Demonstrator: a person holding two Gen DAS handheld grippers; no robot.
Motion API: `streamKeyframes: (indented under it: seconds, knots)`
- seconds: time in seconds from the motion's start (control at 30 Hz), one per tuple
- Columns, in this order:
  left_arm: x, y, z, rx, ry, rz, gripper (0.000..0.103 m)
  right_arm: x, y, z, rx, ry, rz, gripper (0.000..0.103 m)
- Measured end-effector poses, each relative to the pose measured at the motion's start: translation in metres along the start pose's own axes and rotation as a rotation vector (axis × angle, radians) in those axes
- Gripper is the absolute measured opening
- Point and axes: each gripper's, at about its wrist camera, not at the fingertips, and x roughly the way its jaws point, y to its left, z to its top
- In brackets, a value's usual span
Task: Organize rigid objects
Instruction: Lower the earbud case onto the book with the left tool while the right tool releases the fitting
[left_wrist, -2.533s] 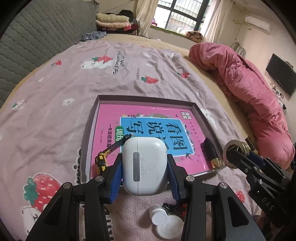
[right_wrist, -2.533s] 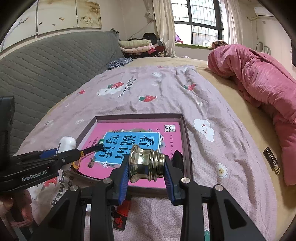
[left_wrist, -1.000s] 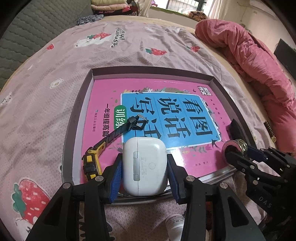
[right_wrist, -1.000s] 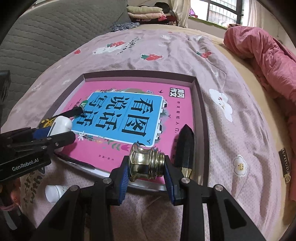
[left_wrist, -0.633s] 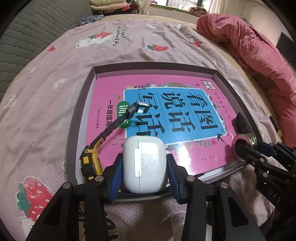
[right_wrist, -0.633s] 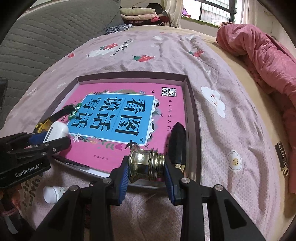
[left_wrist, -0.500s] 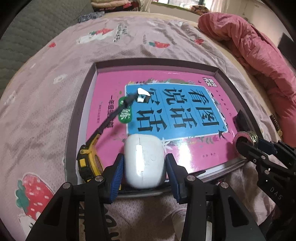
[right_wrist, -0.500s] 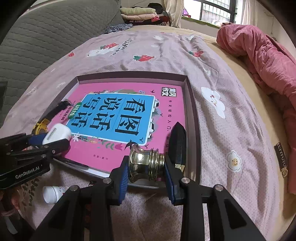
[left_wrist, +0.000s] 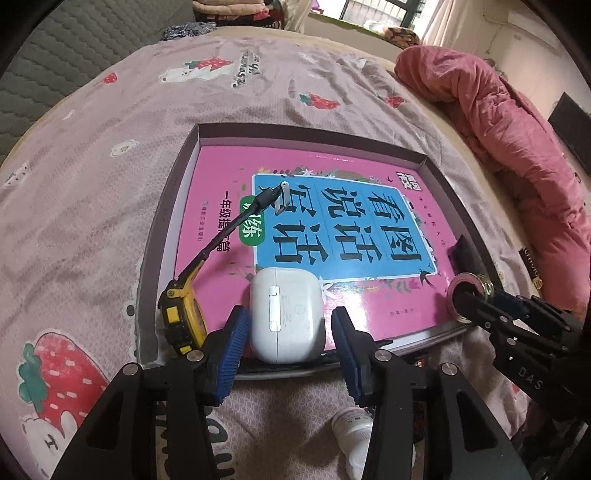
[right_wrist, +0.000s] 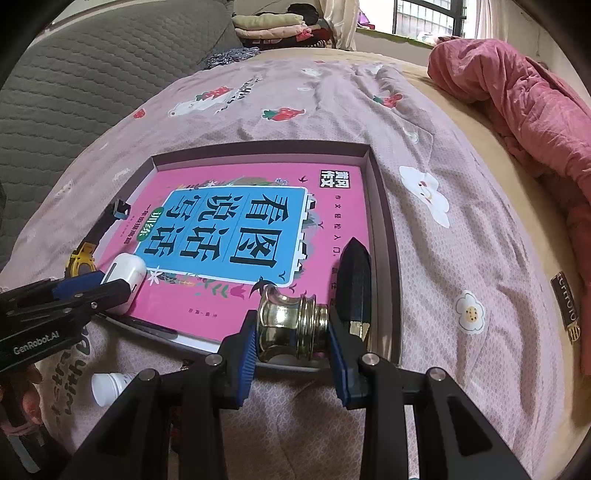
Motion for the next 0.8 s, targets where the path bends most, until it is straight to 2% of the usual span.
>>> streamKeyframes:
  seconds: [0.23,0.53,0.6,0.67,0.8]
  knots:
    - [-0.01,-0.003,-0.002,0.003,-0.01,-0.026,0.049,0.0,0.0,0.001,0.007,0.005,-0.001,0.035]
    - [-0.014,-0.004,-0.003,0.003,-0.014,-0.032,0.049,-0.002,0.008,0.001,-0.047,-0.004,-0.028,0.035]
    - [-0.014,-0.004,-0.004,0.0,-0.016,-0.034,0.049,-0.002,0.008,0.0,-0.048,-0.006,-0.035,0.037]
    - [-0.016,-0.004,-0.005,-0.001,-0.018,-0.036,0.049,-0.003,0.007,0.0,-0.044,-0.009,-0.045,0.044]
    - [-0.02,-0.002,-0.005,-0.006,-0.023,-0.044,0.049,-0.005,0.004,0.0,-0.029,-0.015,-0.05,0.046]
